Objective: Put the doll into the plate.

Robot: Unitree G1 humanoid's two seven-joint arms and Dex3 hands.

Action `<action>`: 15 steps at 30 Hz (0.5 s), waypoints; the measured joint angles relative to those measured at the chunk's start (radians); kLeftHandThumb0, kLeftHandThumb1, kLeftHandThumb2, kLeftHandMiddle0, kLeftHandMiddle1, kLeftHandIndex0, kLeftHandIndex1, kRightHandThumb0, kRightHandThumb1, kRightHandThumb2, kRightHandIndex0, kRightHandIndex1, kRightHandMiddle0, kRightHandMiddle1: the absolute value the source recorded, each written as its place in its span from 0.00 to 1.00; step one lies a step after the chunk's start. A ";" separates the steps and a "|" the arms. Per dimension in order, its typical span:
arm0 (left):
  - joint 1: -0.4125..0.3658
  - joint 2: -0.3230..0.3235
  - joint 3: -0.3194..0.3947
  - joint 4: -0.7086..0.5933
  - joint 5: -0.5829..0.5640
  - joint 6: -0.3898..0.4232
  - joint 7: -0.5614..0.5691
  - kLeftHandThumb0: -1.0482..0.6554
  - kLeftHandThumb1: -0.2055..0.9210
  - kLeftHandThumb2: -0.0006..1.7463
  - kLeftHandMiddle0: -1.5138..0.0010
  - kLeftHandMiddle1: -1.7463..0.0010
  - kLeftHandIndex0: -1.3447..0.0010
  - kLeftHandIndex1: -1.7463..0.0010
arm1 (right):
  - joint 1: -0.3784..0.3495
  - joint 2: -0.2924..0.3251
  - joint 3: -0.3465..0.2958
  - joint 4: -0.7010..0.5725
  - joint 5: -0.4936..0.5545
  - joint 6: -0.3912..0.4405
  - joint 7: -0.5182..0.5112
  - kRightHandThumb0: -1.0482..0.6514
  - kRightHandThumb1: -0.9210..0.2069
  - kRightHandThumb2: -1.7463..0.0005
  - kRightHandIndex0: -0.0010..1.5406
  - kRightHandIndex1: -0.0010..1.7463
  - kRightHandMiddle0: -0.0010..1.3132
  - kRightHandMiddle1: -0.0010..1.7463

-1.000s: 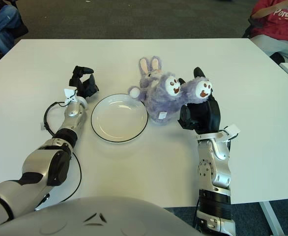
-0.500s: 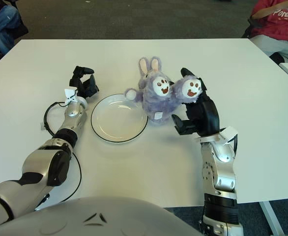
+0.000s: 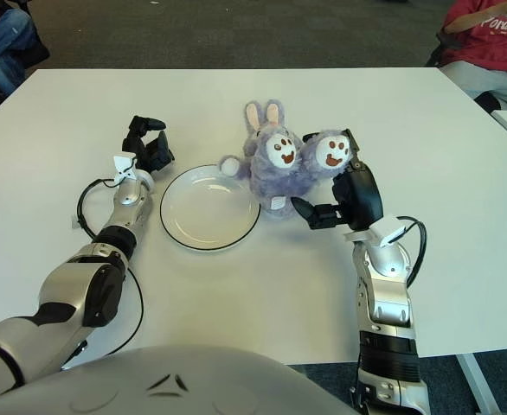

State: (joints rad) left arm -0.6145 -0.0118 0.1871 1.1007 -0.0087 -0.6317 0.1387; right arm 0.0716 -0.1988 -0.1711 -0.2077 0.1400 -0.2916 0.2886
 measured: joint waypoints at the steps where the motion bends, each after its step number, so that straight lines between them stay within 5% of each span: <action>1: 0.000 0.000 0.000 0.000 0.000 0.000 0.000 0.38 0.69 0.57 0.33 0.00 0.69 0.00 | -0.003 0.006 0.000 0.001 0.013 0.001 0.000 0.26 0.53 0.46 0.00 0.89 0.01 0.99; 9: 0.000 0.000 0.000 0.000 0.000 0.000 -0.001 0.38 0.69 0.57 0.33 0.00 0.69 0.00 | -0.016 0.055 0.002 -0.001 0.164 0.067 -0.001 0.51 0.63 0.32 0.06 0.99 0.08 1.00; 11: 0.000 0.000 0.000 0.000 0.000 0.000 -0.002 0.38 0.69 0.57 0.33 0.00 0.69 0.00 | -0.016 0.067 0.002 -0.002 0.192 0.083 -0.005 0.67 0.48 0.38 0.17 0.98 0.10 1.00; 15: 0.000 -0.001 0.002 0.000 -0.002 0.000 -0.005 0.38 0.70 0.56 0.34 0.00 0.70 0.00 | -0.017 0.085 0.000 -0.006 0.225 0.095 -0.012 0.83 0.46 0.36 0.33 0.95 0.15 1.00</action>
State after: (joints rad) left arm -0.6147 -0.0123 0.1889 1.1007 -0.0105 -0.6315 0.1337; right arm 0.0545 -0.1139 -0.1713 -0.2137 0.3654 -0.1967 0.2767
